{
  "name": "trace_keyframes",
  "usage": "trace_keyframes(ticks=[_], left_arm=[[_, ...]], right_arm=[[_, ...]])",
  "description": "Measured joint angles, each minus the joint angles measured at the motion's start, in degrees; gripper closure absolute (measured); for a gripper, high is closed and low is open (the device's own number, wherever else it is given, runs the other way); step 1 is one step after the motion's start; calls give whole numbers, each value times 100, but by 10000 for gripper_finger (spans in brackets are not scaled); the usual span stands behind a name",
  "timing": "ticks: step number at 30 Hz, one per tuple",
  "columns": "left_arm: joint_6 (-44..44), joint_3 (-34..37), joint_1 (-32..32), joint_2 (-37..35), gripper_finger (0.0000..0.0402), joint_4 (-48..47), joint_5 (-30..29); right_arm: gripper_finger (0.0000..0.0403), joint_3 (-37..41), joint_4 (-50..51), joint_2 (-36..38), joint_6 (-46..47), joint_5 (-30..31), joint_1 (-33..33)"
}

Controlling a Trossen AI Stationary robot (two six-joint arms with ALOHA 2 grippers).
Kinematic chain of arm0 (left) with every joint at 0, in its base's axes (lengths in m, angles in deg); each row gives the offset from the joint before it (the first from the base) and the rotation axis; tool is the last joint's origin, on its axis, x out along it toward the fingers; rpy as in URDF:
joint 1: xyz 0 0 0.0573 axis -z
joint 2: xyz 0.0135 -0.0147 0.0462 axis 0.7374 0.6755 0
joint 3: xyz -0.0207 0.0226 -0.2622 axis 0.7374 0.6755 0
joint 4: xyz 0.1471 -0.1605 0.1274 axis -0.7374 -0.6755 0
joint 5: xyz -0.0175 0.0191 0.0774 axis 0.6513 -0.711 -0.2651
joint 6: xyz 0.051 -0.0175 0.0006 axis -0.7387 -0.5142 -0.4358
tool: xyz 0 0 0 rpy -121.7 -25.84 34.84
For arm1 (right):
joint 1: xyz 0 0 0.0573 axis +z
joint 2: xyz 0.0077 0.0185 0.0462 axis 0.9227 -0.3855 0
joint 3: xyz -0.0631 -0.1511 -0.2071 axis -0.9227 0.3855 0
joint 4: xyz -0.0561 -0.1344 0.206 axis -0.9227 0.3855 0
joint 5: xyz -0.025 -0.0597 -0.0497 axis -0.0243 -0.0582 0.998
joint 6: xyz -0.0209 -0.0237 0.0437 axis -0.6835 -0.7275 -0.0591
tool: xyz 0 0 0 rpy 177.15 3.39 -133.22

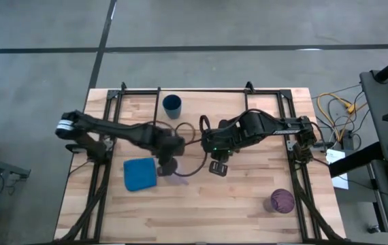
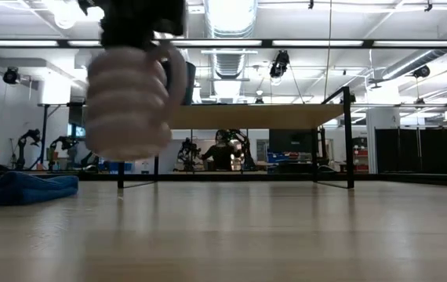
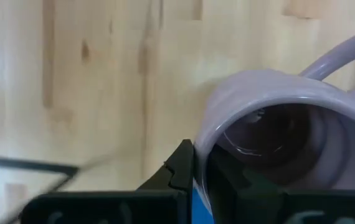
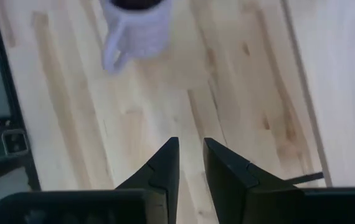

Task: Stack small to large cups/mugs on shelf
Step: Put the light purple mug on the shelf

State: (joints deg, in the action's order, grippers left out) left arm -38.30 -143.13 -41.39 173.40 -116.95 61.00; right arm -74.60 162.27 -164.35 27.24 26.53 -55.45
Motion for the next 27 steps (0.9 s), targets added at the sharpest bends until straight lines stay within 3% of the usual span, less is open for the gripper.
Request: trace_keyframes(ticks=[6,13,27], left_arm=[[-924,-813,-265,1017,392,-30,3],[-1283,-1478,-379,1814,390,-45,8],[-1293,-1859,-464,2156,389,116,-274]], right_arm=[[335,0,-14,52,100,19,15],[335,0,-16,98,137,17,26],[335,-2,-14,118,78,17,24]])
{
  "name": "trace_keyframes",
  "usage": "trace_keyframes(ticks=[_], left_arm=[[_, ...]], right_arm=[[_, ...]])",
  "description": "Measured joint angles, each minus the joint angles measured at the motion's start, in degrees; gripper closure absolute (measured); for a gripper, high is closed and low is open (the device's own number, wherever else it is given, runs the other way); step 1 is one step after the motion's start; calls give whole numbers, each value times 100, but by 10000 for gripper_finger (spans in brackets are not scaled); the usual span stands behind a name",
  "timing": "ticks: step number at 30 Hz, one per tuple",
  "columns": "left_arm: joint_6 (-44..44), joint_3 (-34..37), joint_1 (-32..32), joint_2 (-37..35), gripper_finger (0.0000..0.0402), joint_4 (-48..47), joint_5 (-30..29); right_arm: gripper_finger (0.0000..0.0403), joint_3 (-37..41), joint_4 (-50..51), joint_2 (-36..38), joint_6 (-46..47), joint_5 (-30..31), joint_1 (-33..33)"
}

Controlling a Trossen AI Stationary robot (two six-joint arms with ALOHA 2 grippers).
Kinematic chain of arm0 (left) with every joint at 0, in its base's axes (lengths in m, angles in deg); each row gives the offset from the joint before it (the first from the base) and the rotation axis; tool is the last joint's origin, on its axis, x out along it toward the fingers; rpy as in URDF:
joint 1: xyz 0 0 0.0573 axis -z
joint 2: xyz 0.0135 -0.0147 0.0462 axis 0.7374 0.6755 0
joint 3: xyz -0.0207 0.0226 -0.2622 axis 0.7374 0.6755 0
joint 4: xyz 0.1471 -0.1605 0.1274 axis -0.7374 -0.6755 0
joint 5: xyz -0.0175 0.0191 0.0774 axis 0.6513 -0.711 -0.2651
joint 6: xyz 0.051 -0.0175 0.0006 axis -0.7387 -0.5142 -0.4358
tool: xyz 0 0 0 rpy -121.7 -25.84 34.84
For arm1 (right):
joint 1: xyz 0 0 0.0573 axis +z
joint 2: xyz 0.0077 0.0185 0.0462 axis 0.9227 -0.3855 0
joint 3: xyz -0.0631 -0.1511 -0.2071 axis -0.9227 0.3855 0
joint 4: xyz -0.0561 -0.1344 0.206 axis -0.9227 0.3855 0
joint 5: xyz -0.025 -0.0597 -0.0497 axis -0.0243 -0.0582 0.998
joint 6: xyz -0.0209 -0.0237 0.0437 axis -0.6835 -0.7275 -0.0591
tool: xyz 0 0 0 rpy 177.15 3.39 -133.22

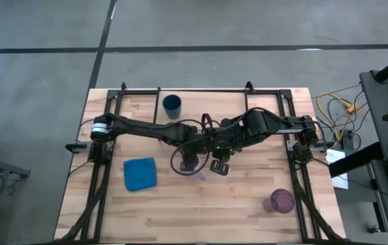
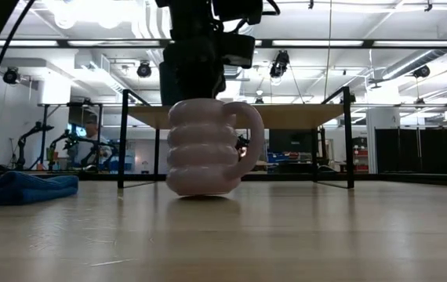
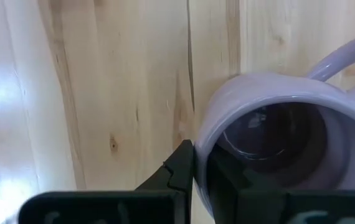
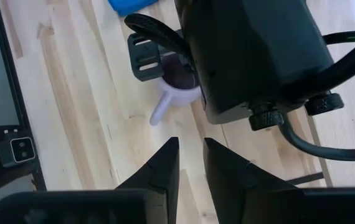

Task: Stack small to large cups/mugs on shelf
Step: Put the light purple mug on the shelf

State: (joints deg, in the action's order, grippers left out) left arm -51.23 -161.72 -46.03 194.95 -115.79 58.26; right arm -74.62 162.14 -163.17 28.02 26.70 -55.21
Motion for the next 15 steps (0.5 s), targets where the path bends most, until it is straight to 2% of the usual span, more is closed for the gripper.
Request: trace_keyframes(ticks=[12,15], left_arm=[[-4,21,-2,0,388,180,4],[51,21,-2,1,375,208,69]], right_arm=[[335,0,0,0,-72,0,0],[335,0,0,2,-72,0,0]])
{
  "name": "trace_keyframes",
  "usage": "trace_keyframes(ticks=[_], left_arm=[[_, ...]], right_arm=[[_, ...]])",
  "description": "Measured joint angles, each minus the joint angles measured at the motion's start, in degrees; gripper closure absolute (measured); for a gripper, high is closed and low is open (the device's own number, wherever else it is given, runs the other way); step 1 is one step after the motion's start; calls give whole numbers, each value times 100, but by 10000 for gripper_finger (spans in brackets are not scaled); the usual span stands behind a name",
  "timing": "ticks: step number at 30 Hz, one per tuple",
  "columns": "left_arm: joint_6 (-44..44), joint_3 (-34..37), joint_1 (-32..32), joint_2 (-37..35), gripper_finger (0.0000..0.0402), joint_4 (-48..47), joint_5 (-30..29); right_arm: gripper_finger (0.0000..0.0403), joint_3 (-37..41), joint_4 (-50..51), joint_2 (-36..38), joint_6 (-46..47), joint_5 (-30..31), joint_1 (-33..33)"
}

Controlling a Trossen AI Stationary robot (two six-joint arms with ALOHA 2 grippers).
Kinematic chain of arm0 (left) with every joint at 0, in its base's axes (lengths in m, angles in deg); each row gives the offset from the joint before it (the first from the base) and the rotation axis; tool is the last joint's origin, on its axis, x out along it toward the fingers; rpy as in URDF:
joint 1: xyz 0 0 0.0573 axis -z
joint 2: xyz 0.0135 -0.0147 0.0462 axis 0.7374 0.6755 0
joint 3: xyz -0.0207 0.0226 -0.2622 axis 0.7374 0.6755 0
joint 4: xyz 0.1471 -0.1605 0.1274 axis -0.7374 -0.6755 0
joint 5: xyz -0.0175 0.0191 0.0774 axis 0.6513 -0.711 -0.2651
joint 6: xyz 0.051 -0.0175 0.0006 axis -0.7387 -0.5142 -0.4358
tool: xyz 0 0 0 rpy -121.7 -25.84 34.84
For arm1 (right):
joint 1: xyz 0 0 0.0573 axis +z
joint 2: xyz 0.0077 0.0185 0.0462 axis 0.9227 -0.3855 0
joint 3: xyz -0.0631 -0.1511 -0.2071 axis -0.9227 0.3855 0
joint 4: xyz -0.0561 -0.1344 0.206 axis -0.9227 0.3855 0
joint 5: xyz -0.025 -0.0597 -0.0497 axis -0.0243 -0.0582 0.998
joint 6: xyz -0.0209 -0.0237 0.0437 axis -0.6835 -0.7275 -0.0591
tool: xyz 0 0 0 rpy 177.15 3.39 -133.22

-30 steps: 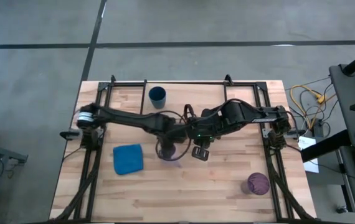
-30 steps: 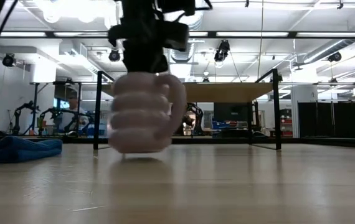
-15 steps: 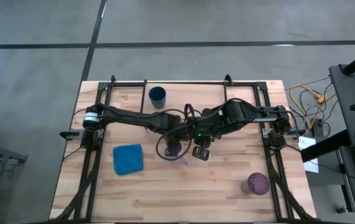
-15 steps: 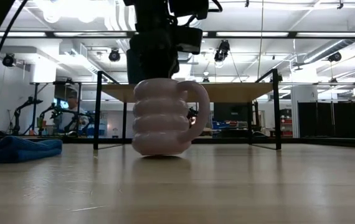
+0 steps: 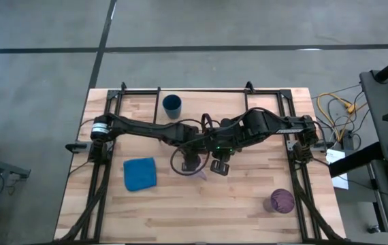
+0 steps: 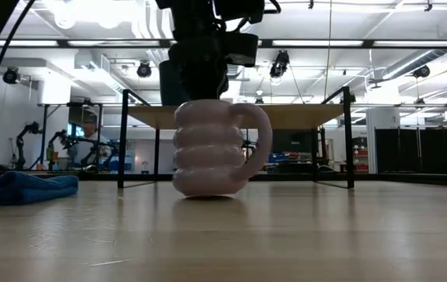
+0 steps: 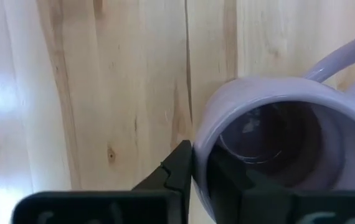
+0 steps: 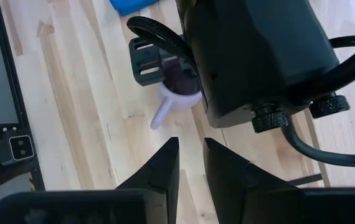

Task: Stack small to large cups/mugs on shelf
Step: Put the light purple mug on the shelf

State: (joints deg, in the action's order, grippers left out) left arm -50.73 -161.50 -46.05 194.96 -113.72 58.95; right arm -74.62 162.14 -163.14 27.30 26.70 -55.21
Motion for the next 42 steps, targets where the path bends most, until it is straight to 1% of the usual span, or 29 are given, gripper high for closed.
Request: trace_keyframes(ticks=[6,10,15,18,22,24,27,32,35,39,42], left_arm=[[9,0,0,6,331,50,47],[30,-42,0,7,320,156,34],[305,-559,4,-10,318,-146,36],[362,-908,4,-92,318,-502,34],[609,-1336,13,-264,318,-917,61],[632,-1449,13,-428,318,-1190,61],[972,-1544,13,-715,318,-1589,23],[1400,-1550,2,-1403,318,-2105,-75],[1740,-1550,0,-1881,318,-2143,-83],[2150,-1556,2,-2531,318,-2125,-109],[2606,-1572,4,-3017,318,-2129,-531]], right_arm=[[335,0,0,0,-4,0,0],[335,0,0,0,-24,0,0],[335,0,0,30,-24,-33,49],[335,0,0,136,0,-56,153],[335,-7,-1,262,237,-55,322],[335,-4,-5,291,372,-34,428],[335,-4,-69,299,405,-11,598],[335,-6,-300,82,376,69,732],[335,7,-500,-137,196,434,726],[335,7,-711,-484,-195,438,576],[335,9,-753,-820,-218,438,416]])
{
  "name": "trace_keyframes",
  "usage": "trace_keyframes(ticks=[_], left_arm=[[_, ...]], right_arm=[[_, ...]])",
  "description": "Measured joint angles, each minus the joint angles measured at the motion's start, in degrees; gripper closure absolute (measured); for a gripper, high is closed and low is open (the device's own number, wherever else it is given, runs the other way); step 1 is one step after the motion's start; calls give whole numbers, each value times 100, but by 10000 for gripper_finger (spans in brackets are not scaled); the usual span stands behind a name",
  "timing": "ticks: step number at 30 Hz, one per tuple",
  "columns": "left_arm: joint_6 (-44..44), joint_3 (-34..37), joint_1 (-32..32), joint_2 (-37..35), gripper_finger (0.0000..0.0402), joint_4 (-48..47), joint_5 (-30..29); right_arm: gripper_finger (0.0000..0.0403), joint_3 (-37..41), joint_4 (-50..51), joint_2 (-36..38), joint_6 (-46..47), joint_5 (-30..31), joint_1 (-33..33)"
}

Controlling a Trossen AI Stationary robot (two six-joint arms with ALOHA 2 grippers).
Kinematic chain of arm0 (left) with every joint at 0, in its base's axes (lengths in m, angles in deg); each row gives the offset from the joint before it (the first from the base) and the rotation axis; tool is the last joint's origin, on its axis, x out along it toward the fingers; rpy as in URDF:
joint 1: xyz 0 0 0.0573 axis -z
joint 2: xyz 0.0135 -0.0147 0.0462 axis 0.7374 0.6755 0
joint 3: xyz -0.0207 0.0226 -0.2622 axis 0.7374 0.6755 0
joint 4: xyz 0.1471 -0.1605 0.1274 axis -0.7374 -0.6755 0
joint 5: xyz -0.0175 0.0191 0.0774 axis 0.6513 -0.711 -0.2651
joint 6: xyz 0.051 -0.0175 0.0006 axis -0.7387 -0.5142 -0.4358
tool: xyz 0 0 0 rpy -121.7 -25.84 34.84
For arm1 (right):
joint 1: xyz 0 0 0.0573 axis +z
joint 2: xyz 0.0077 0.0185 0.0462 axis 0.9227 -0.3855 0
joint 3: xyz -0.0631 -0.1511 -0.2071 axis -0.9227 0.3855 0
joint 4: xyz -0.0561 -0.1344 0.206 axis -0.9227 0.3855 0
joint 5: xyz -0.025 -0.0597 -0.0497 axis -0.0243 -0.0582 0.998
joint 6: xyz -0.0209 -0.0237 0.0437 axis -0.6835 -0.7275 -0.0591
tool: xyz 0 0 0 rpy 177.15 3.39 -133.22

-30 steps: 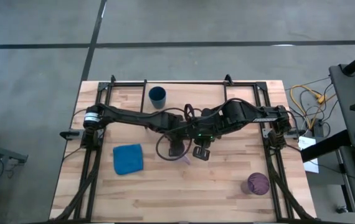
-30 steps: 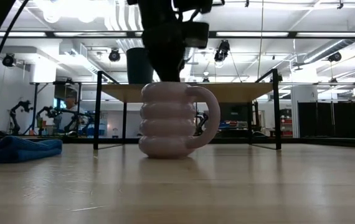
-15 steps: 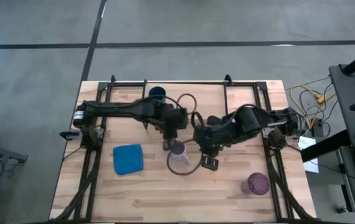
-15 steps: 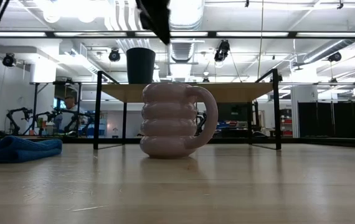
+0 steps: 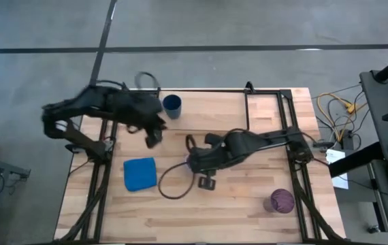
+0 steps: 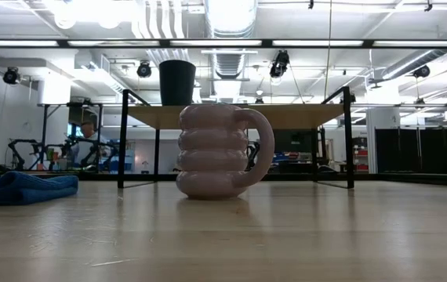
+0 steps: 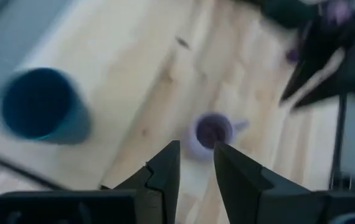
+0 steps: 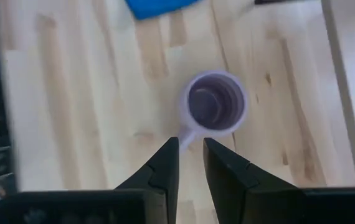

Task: Stack small to large cups/mugs on shelf
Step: Put the light purple mug on the shelf

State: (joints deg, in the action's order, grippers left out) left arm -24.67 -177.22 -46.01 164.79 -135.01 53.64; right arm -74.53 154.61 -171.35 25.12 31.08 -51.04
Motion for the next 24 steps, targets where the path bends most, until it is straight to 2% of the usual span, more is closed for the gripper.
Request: trace_keyframes(ticks=[4,7,10,15,18,24], left_arm=[[374,13,0,-580,318,119,-687],[400,2,2,-882,318,273,-932],[399,22,4,-1073,318,366,-1022],[397,25,4,-1182,318,356,-1048],[301,31,4,-1138,318,357,-1048],[49,62,0,-1010,318,356,-1043]], right_arm=[[335,2,-205,-414,3,-148,-203],[335,2,-382,-733,-5,-617,-356],[335,2,-384,-999,-5,-912,-479],[335,2,-401,-1297,-7,-990,-622],[335,2,-423,-1369,-11,-1240,-692],[335,2,-574,-1414,-1,-1264,-747]])
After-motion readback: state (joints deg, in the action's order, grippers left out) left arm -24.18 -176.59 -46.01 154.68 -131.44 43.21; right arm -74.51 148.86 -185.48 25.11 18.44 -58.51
